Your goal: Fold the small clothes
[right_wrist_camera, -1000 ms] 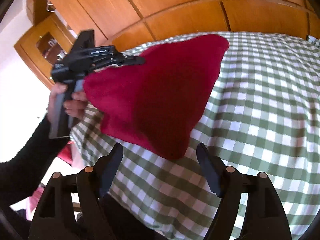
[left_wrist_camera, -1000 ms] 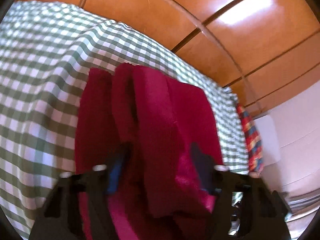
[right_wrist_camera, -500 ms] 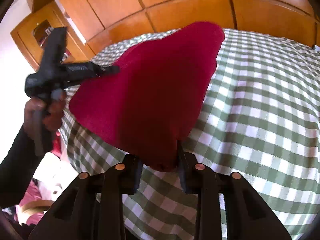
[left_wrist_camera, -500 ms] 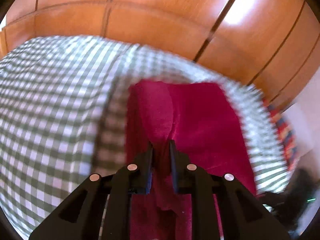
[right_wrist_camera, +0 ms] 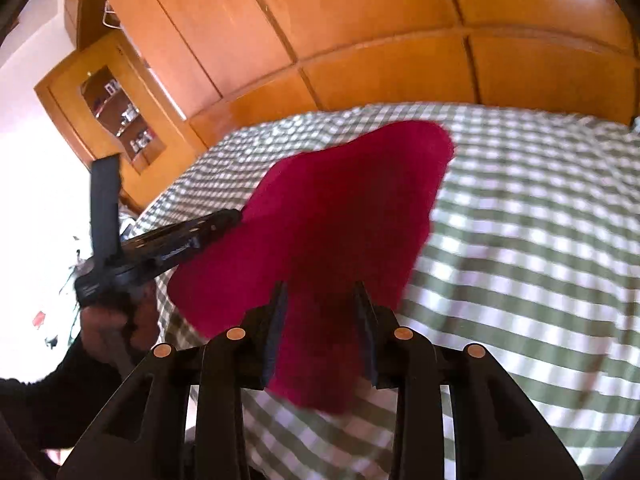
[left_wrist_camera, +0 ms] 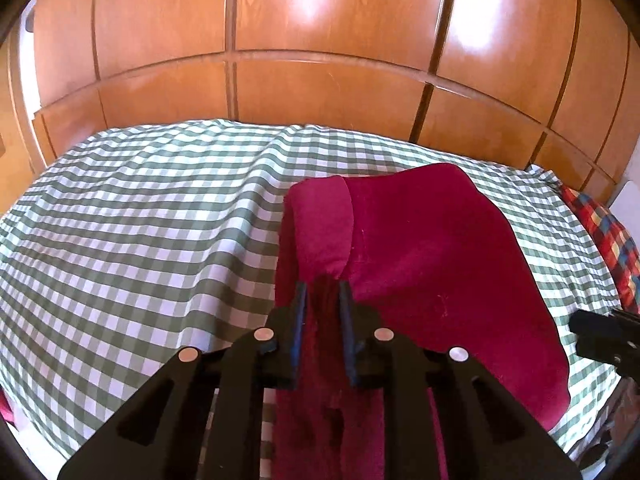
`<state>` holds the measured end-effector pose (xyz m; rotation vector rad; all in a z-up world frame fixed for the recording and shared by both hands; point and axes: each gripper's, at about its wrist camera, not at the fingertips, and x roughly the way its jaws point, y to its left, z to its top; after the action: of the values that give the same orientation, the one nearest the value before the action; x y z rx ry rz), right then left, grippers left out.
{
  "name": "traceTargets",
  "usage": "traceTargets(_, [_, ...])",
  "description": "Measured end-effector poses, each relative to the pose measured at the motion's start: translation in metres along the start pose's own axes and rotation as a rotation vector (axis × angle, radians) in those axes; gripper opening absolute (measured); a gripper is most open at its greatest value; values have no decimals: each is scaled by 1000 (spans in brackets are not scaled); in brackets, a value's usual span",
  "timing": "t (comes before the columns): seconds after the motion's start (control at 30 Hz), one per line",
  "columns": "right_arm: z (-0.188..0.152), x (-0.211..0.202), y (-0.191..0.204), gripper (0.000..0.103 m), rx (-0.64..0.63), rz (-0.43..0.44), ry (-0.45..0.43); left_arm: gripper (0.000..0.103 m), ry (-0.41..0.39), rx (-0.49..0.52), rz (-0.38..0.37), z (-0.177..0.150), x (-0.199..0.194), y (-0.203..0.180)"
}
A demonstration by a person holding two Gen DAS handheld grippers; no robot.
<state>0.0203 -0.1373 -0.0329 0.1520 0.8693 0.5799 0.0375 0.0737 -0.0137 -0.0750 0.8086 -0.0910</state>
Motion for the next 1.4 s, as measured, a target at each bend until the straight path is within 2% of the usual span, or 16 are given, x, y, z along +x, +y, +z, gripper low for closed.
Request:
traceTargets(0.1, [-12,27,4,32,-24,-32,39,9,-6,-11,35,-4,0,2])
traceTargets(0.27, [-15,26,-2,32,12,-8,22,9,2,-36,40,-10,2,6])
traceTargets(0.37, [-14,24,5,33,-26,-29,30,9,-4,-23,51,-13,1,3])
traceTargets(0.4, [-12,24,6,33,-35,-34,33,9,-5,-19,54,-13,1,2])
traceTargets(0.47, [-4,20,8,42,-37,-24,36,9,-5,-16,58,-16,2,1])
traceTargets(0.67, [26,9,10,43,-48,-46,-34,10,-10,-4,72,-20,2,-1])
traceTargets(0.8, [46,30,2,43,-10,-68,-40,11,-9,-13,72,-20,3,0])
traceTargets(0.97, [46,81,-4,43,15,-120,40,11,-7,-12,87,-23,6,1])
traceTargets(1.07, [43,84,0,43,-3,-129,21,13,1,-30,86,-25,9,7])
traceTargets(1.17, [42,82,1,43,-6,-119,15,21,-2,-36,88,-25,8,10])
traceTargets(1.2, [42,83,0,44,-6,-117,14,23,-3,-43,89,-25,8,11])
traceTargets(1.27, [43,83,2,59,-16,-95,9,29,-5,-55,90,-24,7,14])
traceTargets(1.3, [42,82,6,62,-34,-94,6,35,-8,-59,98,-24,6,14])
traceTargets(1.4, [40,81,18,75,-102,-119,9,42,-11,-62,109,-25,4,15])
